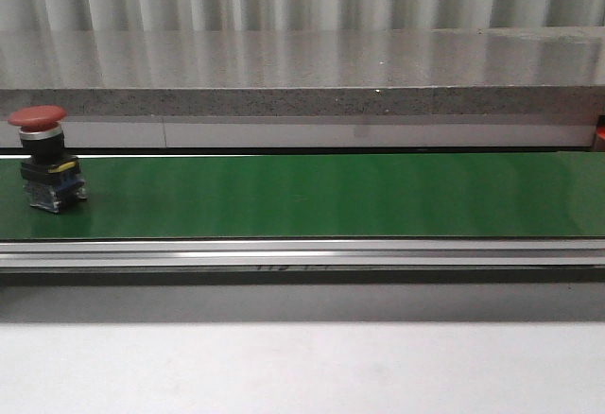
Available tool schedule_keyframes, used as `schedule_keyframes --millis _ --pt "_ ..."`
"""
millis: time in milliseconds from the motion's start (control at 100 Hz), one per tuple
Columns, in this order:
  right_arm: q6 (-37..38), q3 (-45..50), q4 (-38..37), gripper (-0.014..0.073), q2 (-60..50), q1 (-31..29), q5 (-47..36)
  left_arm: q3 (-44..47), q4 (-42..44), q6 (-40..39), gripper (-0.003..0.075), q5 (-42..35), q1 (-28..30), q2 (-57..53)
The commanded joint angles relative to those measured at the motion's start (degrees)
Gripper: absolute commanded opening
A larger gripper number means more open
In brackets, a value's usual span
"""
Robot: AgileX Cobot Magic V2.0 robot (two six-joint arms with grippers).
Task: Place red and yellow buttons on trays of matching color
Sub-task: 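Move the left gripper to a yellow button and grasp it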
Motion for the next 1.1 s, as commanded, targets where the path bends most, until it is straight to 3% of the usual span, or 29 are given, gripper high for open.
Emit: schedule_keyframes --millis 0,1090 --pt "-0.2 0.0 -0.6 -0.0067 -1.0 -0.1 -4.8 -2.4 0.6 -0.5 0.0598 -2.7 0.0 0.7" --pt "-0.2 0.0 -0.6 -0.0067 -1.0 -0.1 -4.8 -7.7 1.4 -0.5 0.0598 -7.7 0.4 12.3"
